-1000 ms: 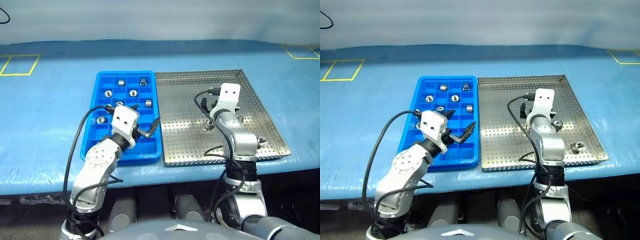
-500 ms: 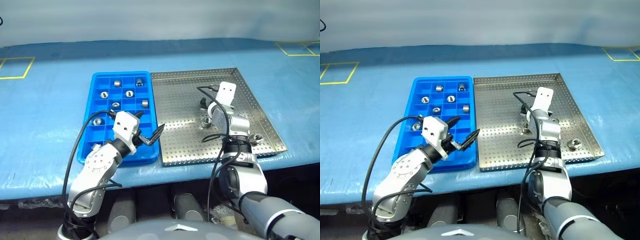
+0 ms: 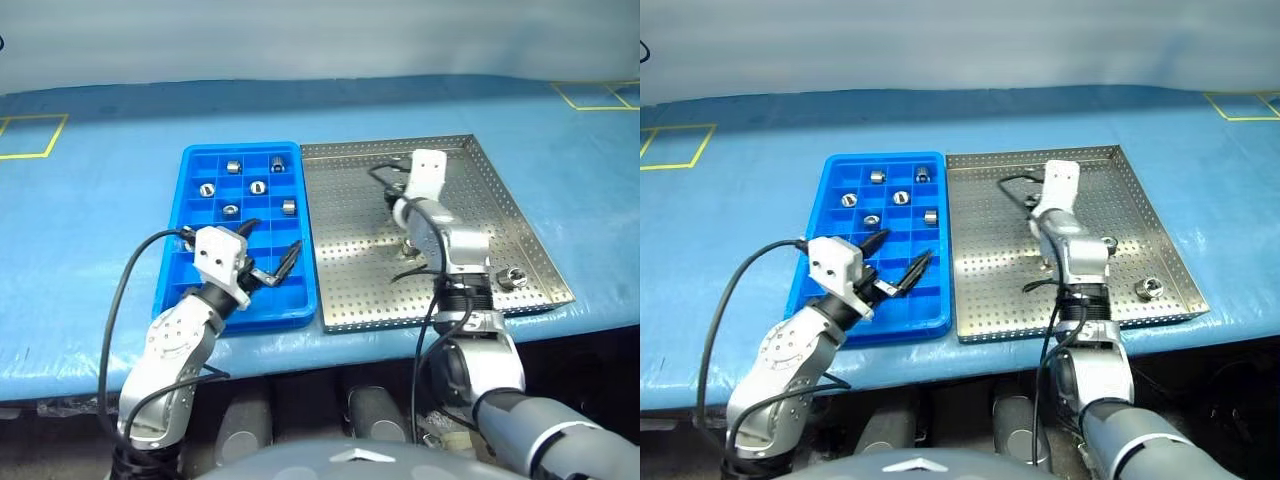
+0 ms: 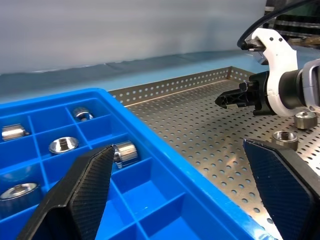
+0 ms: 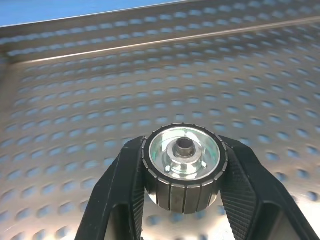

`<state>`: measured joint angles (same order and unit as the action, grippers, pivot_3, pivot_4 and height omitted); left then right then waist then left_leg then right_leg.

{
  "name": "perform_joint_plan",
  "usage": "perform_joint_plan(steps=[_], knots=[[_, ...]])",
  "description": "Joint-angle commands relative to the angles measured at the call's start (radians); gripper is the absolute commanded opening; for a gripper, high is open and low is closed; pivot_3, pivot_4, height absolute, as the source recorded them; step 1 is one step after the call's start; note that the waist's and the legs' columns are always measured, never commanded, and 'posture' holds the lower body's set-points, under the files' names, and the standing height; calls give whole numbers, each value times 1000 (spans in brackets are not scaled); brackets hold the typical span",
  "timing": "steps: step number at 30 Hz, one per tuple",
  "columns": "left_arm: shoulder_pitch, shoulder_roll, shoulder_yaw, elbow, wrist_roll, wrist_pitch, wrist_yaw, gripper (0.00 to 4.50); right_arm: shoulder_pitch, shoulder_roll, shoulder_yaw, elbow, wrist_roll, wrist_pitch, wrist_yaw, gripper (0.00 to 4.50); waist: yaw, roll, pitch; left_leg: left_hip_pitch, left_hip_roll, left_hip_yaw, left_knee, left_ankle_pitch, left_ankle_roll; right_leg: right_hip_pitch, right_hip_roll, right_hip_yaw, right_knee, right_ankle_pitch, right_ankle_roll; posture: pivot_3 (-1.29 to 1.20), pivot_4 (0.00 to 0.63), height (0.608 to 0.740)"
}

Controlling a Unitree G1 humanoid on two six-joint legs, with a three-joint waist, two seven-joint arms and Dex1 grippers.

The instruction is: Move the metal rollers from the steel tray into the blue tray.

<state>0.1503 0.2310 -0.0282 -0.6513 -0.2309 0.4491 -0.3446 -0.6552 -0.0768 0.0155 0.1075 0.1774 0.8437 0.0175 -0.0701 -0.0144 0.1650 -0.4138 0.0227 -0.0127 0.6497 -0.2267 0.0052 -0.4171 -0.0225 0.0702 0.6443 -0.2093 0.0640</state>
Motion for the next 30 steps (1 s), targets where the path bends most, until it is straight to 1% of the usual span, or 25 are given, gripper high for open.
perform_joint_plan(steps=[1,3,5,7,9,12,14,22,24,25,26,30], knots=[[69,27,47,-67,13,-96,-7,4500,6,51,193,-237,49,103,107,1708,2,0,0,0,0,0,-1,0,0,-1,0,0,0,-1,-1,67,150,740],[143,49,91,-72,16,-143,-21,4500,8,91,281,-283,57,123,141,1708,13,0,0,0,1,-2,-2,0,0,-1,1,-3,1,-2,-3,84,150,740],[210,68,128,-85,8,-181,-38,4500,9,127,336,-296,69,129,170,1708,31,0,0,0,2,-4,-3,0,0,-1,1,-4,0,-3,-4,102,150,740],[263,86,161,-97,-17,-213,-69,4500,8,147,360,-282,69,128,183,1708,46,-1,0,-1,3,-5,-2,0,-1,0,-1,-5,0,-7,-10,111,150,740],[327,105,211,-107,-22,-248,-89,4500,2,167,396,-252,65,118,205,1708,54,-2,-1,-1,4,-4,-1,0,-1,0,-3,-6,-1,-8,-7,126,150,740],[387,97,275,-118,-40,-267,-76,4500,5,192,439,-204,57,101,230,1708,58,-4,-1,0,4,-4,0,0,-1,0,-5,-5,-2,-9,-5,160,150,740],[403,87,287,-122,-47,-273,-65,4500,12,196,457,-169,50,87,246,1708,60,-4,-1,1,4,-4,0,0,-1,0,-5,-6,-2,-9,-5,178,150,740],[420,72,264,-139,-52,-280,-62,4500,39,193,500,-4,22,36,320,1708,68,-4,-2,0,4,-3,-2,0,-1,0,-3,-8,-1,-9,-6,191,150,740],[416,75,263,-140,-54,-279,-62,4500,45,197,497,22,7,17,320,2460,68,-4,-2,1,3,-2,-2,0,-2,1,-2,-8,-1,-10,-7,191,150,740],[413,76,263,-141,-55,-276,-62,4500,47,199,493,27,2,10,319,2704,68,-4,-2,2,3,-3,-2,0,-2,1,-1,-8,-1,-10,-7,191,150,740],[407,80,264,-142,-61,-273,-65,4500,49,200,481,18,3,8,318,3047,69,-4,-2,2,3,-3,-2,0,-2,1,-1,-8,-1,-10,-7,179,150,740],[379,96,261,-144,-84,-266,-80,4500,59,190,422,-85,30,31,326,4336,80,-4,-2,2,4,-5,-2,0,-2,-2,-2,-10,-1,-10,-8,143,150,740]])
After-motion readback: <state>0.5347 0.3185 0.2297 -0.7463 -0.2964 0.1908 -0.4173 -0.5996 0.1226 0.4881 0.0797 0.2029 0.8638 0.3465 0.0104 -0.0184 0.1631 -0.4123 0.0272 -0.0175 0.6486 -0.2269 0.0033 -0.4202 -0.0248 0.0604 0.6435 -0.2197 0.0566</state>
